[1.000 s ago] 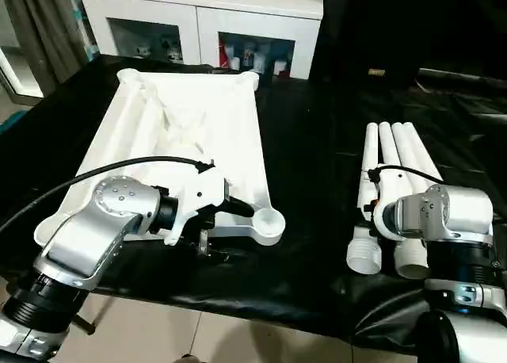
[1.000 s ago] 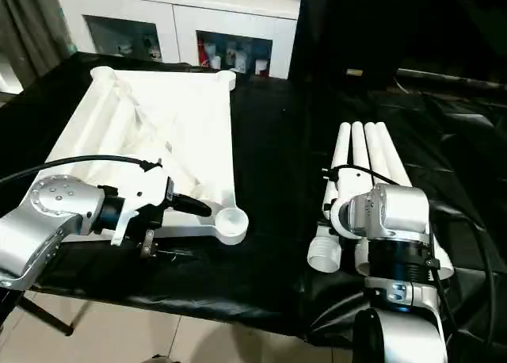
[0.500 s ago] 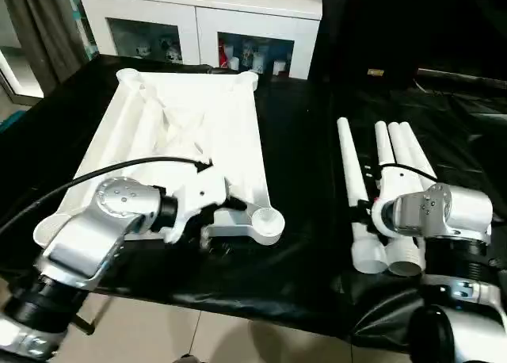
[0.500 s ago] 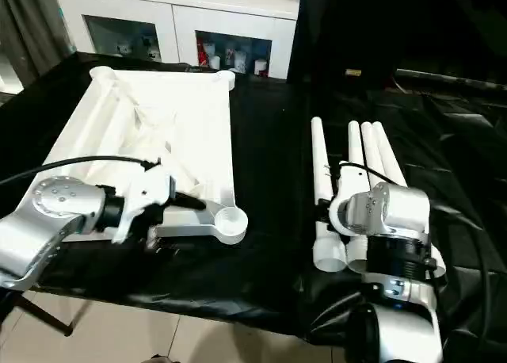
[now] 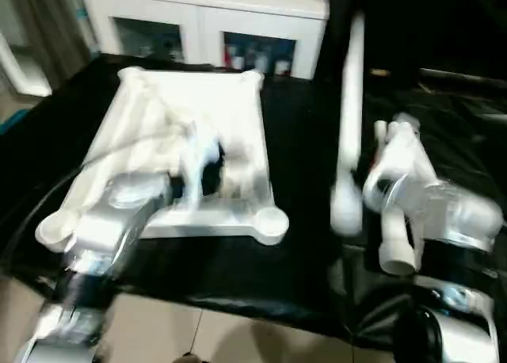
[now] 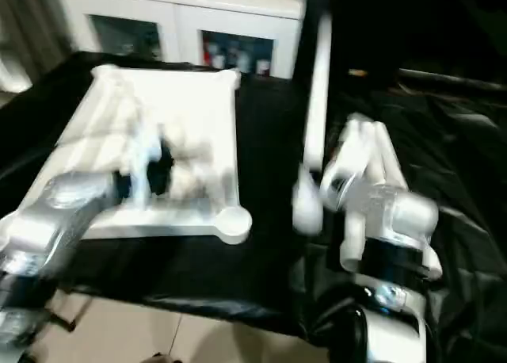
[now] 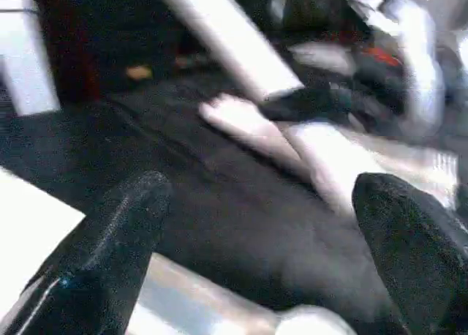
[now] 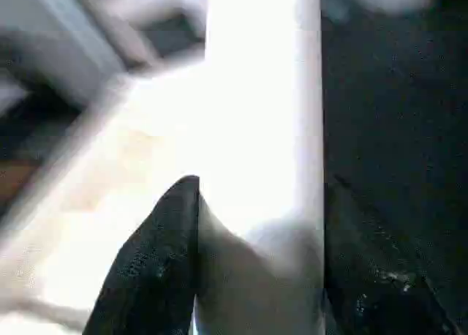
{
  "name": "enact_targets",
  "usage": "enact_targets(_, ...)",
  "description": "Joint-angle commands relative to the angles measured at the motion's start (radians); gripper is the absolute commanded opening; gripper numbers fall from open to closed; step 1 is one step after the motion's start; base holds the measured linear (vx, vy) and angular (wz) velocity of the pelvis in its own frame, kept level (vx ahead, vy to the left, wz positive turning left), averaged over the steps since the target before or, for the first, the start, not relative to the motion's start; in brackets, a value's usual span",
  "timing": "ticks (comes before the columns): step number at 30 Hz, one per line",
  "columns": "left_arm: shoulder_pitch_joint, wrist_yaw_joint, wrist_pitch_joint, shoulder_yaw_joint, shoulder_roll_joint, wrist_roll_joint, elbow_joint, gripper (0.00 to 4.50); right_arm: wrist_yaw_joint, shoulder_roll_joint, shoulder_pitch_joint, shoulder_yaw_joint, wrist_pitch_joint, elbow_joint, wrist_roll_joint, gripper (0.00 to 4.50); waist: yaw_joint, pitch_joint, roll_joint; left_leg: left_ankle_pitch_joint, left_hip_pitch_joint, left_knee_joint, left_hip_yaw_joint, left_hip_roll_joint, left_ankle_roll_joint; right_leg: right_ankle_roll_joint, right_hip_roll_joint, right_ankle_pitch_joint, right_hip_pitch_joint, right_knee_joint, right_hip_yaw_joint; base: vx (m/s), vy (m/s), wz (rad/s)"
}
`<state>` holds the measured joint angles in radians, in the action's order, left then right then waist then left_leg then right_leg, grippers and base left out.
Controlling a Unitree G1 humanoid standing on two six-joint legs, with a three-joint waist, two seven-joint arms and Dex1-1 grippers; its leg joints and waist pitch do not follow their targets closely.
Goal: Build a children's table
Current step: Pick table leg
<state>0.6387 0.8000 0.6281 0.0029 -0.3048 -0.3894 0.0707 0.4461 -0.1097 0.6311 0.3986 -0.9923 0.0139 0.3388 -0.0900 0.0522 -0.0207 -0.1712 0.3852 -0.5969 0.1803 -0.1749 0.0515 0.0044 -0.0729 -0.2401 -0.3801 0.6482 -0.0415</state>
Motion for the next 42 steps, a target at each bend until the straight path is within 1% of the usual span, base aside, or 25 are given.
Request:
enact_targets(1, 0.049, -0.057, 0.126, 0.061, 0.044, -0.09, 0.039, 4.5, 0.099, -0.004, -0.022, -0.031, 0.016, -0.047, 0.061, 1.86, -0.005, -0.075, 0.007, -0.03, -0.025, 0.053, -0.012, -0.042, -0.024, -0.248, -0.062, 0.169, 0.049, -0.054, 0.04, 0.0, 0.0, 0.0)
enact_targets(2, 0.085, -0.094, 0.157, 0.098, 0.078, -0.134, 0.064, 4.5, 0.158, -0.012, -0.036, -0.06, 0.016, -0.07, 0.086, 1.86, -0.006, -0.074, 0.006, -0.028, -0.024, 0.052, -0.013, -0.042, -0.03, -0.259, -0.063, 0.17, 0.049, -0.057, 0.039, 0.0, 0.0, 0.0)
enact_targets(3, 0.085, -0.094, 0.157, 0.098, 0.078, -0.134, 0.064, 4.5, 0.158, -0.012, -0.036, -0.06, 0.016, -0.07, 0.086, 1.86, -0.005, -0.073, 0.003, -0.033, -0.021, 0.051, -0.01, -0.039, -0.031, -0.263, -0.06, 0.169, 0.052, -0.058, 0.039, 0.0, 0.0, 0.0)
enact_targets(4, 0.141, -0.152, 0.192, 0.15, 0.127, -0.203, 0.107, 4.5, 0.249, -0.04, -0.061, -0.121, 0.034, -0.09, 0.112, 1.86, -0.007, -0.074, 0.003, -0.033, -0.02, 0.05, -0.012, -0.04, -0.032, -0.267, -0.06, 0.17, 0.053, -0.057, 0.038, 0.0, 0.0, 0.0)
enact_targets(5, 0.141, -0.152, 0.192, 0.15, 0.127, -0.203, 0.107, 4.5, 0.249, -0.04, -0.061, -0.121, 0.034, -0.09, 0.112, 1.86, -0.013, -0.075, 0.002, -0.042, -0.022, 0.049, -0.013, -0.042, -0.035, -0.273, -0.064, 0.162, 0.054, -0.061, 0.039, 0.0, 0.0, 0.0)
enact_targets(6, 0.157, -0.167, 0.198, 0.162, 0.141, -0.221, 0.121, 4.5, 0.284, -0.053, -0.073, -0.144, 0.051, -0.1, 0.121, 1.86, -0.012, -0.074, 0.001, -0.041, -0.019, 0.051, -0.015, -0.043, -0.038, -0.271, -0.065, 0.156, 0.055, -0.061, 0.038, 0.0, 0.0, 0.0)
enact_targets(7, 0.157, -0.167, 0.198, 0.162, 0.141, -0.221, 0.121, 4.5, 0.284, -0.053, -0.073, -0.144, 0.051, -0.1, 0.121, 1.86, -0.015, -0.074, 0.0, -0.043, -0.021, 0.05, -0.015, -0.043, -0.037, -0.265, -0.066, 0.139, 0.054, -0.063, 0.038, 0.0, 0.0, 0.0)
enact_targets(8, 0.175, -0.176, 0.223, 0.175, 0.159, -0.237, 0.128, 4.5, 0.316, -0.07, -0.087, -0.165, 0.068, -0.114, 0.137, 1.86, -0.015, -0.074, -0.008, -0.033, -0.018, 0.052, -0.015, -0.044, -0.038, -0.259, -0.065, 0.132, 0.056, -0.061, 0.037, 0.0, 0.0, 0.0)
enact_targets(9, 0.186, -0.178, 0.248, 0.185, 0.173, -0.249, 0.123, 4.5, 0.341, -0.083, -0.095, -0.179, 0.073, -0.126, 0.15, 1.86, -0.016, -0.074, -0.006, -0.036, -0.021, 0.051, -0.014, -0.044, -0.037, -0.257, -0.066, 0.125, 0.054, -0.063, 0.037, 0.0, 0.0, 0.0)
enact_targets(11, 0.195, -0.181, 0.28, 0.193, 0.19, -0.266, 0.104, 4.5, 0.373, -0.102, -0.105, -0.2, 0.075, -0.143, 0.162, 1.86, -0.019, -0.071, -0.011, -0.038, -0.019, 0.05, -0.012, -0.044, -0.045, -0.253, -0.068, 0.103, 0.055, -0.065, 0.039, 0.0, 0.0, 0.0)
enact_targets(13, 0.197, -0.187, 0.293, 0.197, 0.195, -0.274, 0.099, 4.5, 0.382, -0.109, -0.109, -0.206, 0.078, -0.146, 0.164, 1.86, -0.022, -0.071, -0.01, -0.03, -0.02, 0.05, -0.013, -0.044, -0.051, -0.25, -0.067, 0.099, 0.052, -0.066, 0.039, 0.0, 0.0, 0.0)
enact_targets(15, 0.202, -0.203, 0.316, 0.203, 0.203, -0.295, 0.092, 4.5, 0.396, -0.122, -0.116, -0.223, 0.084, -0.151, 0.164, 1.86, -0.022, -0.071, -0.016, -0.032, -0.018, 0.051, -0.014, -0.044, -0.051, -0.25, -0.068, 0.091, 0.052, -0.066, 0.039, 0.0, 0.0, 0.0)
enact_targets(17, 0.201, -0.227, 0.328, 0.186, 0.212, -0.303, 0.093, 4.5, 0.411, -0.14, -0.126, -0.269, 0.108, -0.159, 0.143, 1.86, -0.024, -0.07, -0.014, -0.036, -0.018, 0.05, -0.014, -0.045, -0.048, -0.246, -0.068, 0.087, 0.051, -0.068, 0.039, 0.0, 0.0, 0.0)
enact_targets(19, 0.199, -0.242, 0.334, 0.185, 0.218, -0.304, 0.097, 4.5, 0.402, -0.144, -0.126, -0.288, 0.126, -0.157, 0.127, 1.86, -0.023, -0.071, -0.015, -0.031, -0.018, 0.051, -0.015, -0.045, -0.045, -0.238, -0.067, 0.09, 0.052, -0.067, 0.039, 0.0, 0.0, 0.0)
enact_targets(23, 0.204, -0.298, 0.34, 0.207, 0.236, -0.283, 0.113, 4.01, 0.354, -0.142, -0.114, -0.31, 0.17, -0.135, 0.087, 1.86, -0.022, -0.069, -0.015, -0.036, -0.018, 0.052, -0.015, -0.044, -0.039, -0.235, -0.066, 0.082, 0.051, -0.07, 0.039, 0.0, 0.0, 0.0)
enact_targets(24, 0.204, -0.298, 0.34, 0.207, 0.236, -0.283, 0.113, 4.01, 0.354, -0.142, -0.114, -0.31, 0.17, -0.135, 0.087, 1.86, -0.023, -0.069, -0.015, -0.039, -0.018, 0.052, -0.015, -0.044, -0.039, -0.235, -0.067, 0.08, 0.051, -0.07, 0.04, 0.0, 0.0, 0.0)
enact_targets(25, 0.206, -0.328, 0.339, 0.216, 0.241, -0.276, 0.119, 4.01, 0.332, -0.139, -0.109, -0.32, 0.189, -0.128, 0.064, 1.86, -0.022, -0.07, -0.014, -0.04, -0.019, 0.052, -0.015, -0.045, -0.038, -0.233, -0.066, 0.08, 0.051, -0.07, 0.039, 0.0, 0.0, 0.0)
enact_targets(26, 0.206, -0.349, 0.334, 0.217, 0.244, -0.267, 0.122, 3.76, 0.316, -0.143, -0.107, -0.333, 0.201, -0.123, 0.041, 1.86, -0.022, -0.069, -0.014, -0.041, -0.019, 0.053, -0.016, -0.046, -0.034, -0.232, -0.066, 0.082, 0.05, -0.07, 0.039, 0.0, 0.0, 0.0)
enact_targets(29, 0.209, -0.407, 0.319, 0.232, 0.259, -0.257, 0.129, 3.58, 0.279, -0.149, -0.104, -0.364, 0.231, -0.108, 0.004, 1.86, -0.02, -0.068, -0.014, -0.042, -0.019, 0.052, -0.016, -0.044, -0.028, -0.226, -0.065, 0.089, 0.051, -0.071, 0.04, 0.0, 0.0, 0.0)
enact_targets(30, 0.21, -0.417, 0.319, 0.236, 0.262, -0.258, 0.131, 3.58, 0.27, -0.146, -0.103, -0.367, 0.236, -0.105, 0.0, 1.86, -0.02, -0.069, -0.017, -0.042, -0.019, 0.052, -0.015, -0.044, -0.028, -0.226, -0.065, 0.09, 0.051, -0.071, 0.04, 0.0, 0.0, 0.0)
enact_targets(33, 0.213, -0.451, 0.318, 0.258, 0.283, -0.274, 0.135, 3.2, 0.248, -0.143, -0.102, -0.392, 0.257, -0.099, -0.019, 1.86, -0.021, -0.069, -0.018, -0.035, -0.018, 0.051, -0.016, -0.044, -0.034, -0.231, -0.065, 0.106, 0.052, -0.069, 0.04, 0.0, 0.0, 0.0)
enact_targets(34, 0.214, -0.456, 0.321, 0.263, 0.287, -0.28, 0.137, 3.18, 0.245, -0.142, -0.102, -0.397, 0.262, -0.099, -0.023, 1.86, -0.02, -0.069, -0.019, -0.036, -0.017, 0.052, -0.016, -0.044, -0.036, -0.231, -0.065, 0.105, 0.053, -0.069, 0.04, 0.0, 0.0, 0.0)
enact_targets(35, 0.214, -0.457, 0.321, 0.264, 0.288, -0.282, 0.137, 3.18, 0.245, -0.142, -0.102, -0.399, 0.263, -0.099, -0.024, 1.86, -0.021, -0.068, -0.019, -0.037, -0.017, 0.051, -0.015, -0.043, -0.038, -0.231, -0.066, 0.106, 0.052, -0.07, 0.04, 0.0, 0.0, 0.0)
enact_targets(37, 0.214, -0.467, 0.323, 0.268, 0.293, -0.287, 0.137, 2.85, 0.24, -0.141, -0.102, -0.408, 0.27, -0.099, -0.03, 1.86, -0.02, -0.068, -0.018, -0.037, -0.018, 0.052, -0.016, -0.045, -0.04, -0.232, -0.065, 0.108, 0.052, -0.069, 0.04, 0.0, 0.0, 0.0)
enact_targets(42, 0.216, -0.493, 0.328, 0.283, 0.307, -0.3, 0.131, 2.47, 0.221, -0.139, -0.093, -0.422, 0.288, -0.085, -0.036, 1.86, -0.019, -0.067, -0.017, -0.044, -0.018, 0.052, -0.016, -0.045, -0.041, -0.234, -0.065, 0.106, 0.052, -0.071, 0.04, 0.0, 0.0, 0.0)
